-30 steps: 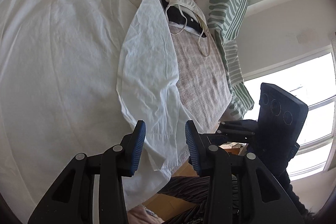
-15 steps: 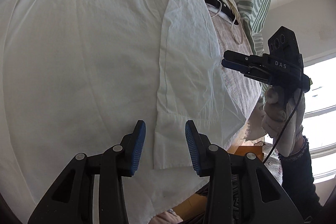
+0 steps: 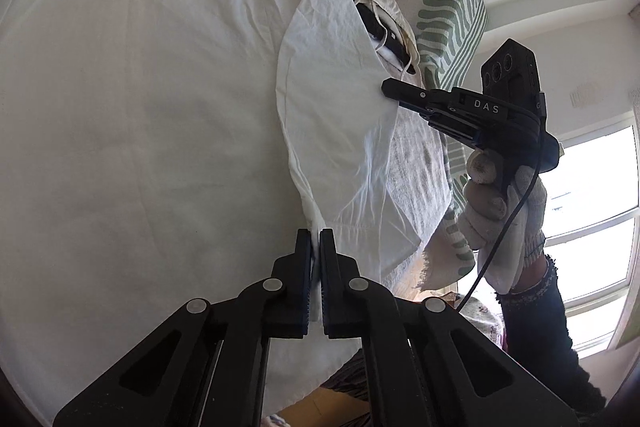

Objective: Fold small clothes

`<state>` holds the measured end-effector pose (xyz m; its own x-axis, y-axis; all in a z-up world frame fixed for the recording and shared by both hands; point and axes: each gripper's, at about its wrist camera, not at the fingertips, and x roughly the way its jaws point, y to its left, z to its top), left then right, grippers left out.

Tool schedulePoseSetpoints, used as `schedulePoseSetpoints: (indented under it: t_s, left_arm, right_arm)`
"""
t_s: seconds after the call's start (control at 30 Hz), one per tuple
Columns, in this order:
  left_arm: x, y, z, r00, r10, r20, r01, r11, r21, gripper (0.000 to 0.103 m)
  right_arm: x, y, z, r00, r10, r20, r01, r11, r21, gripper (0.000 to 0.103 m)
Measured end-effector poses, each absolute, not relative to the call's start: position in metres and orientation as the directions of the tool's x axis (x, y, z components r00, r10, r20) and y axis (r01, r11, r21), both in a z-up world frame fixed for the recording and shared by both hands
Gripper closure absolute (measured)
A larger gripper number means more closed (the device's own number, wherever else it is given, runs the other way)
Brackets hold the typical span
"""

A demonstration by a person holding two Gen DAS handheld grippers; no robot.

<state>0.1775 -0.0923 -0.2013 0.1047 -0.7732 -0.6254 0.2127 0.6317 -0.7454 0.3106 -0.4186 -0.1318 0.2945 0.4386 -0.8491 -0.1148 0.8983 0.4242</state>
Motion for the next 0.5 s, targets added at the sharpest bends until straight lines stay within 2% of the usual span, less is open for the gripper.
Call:
schedulePoseSetpoints:
  t_s: [0.2,0.3,0.37,0.43,0.5]
  left_arm:
    - [0.163,-0.102,-0.195,0.097,-0.846,-0.524,0.189,0.533,-0.825,0.101]
    - [0.16,-0.104,-0.193,0.149,-0.805,-0.575,0.248,0.593,-0.766,0.101]
    - [0.164,-0.102,-0.201,0.142,-0.781,-0.608,0.217,0.624,-0.751,0.1]
    - [0.172,-0.104,-0.213,0.098,-0.754,-0.649,0.175,0.655,-0.735,0.094]
    - [0.173,-0.105,-0.218,0.106,-0.768,-0.632,0.197,0.639,-0.743,0.094]
  right_arm:
    - [0.324,-0.424,-0.11,0.315,0.431,-0.846,-0.126,0.902,0.413,0.098]
    - [0.322,-0.421,-0.114,0.281,0.42,-0.863,-0.153,0.907,0.392,0.098]
    - [0.318,-0.421,-0.122,0.264,0.399,-0.878,-0.158,0.916,0.369,0.098]
    - [0.316,-0.424,-0.131,0.254,0.396,-0.883,-0.14,0.918,0.371,0.098]
    - [0.315,-0.426,-0.137,0.253,0.399,-0.881,-0.124,0.917,0.379,0.098]
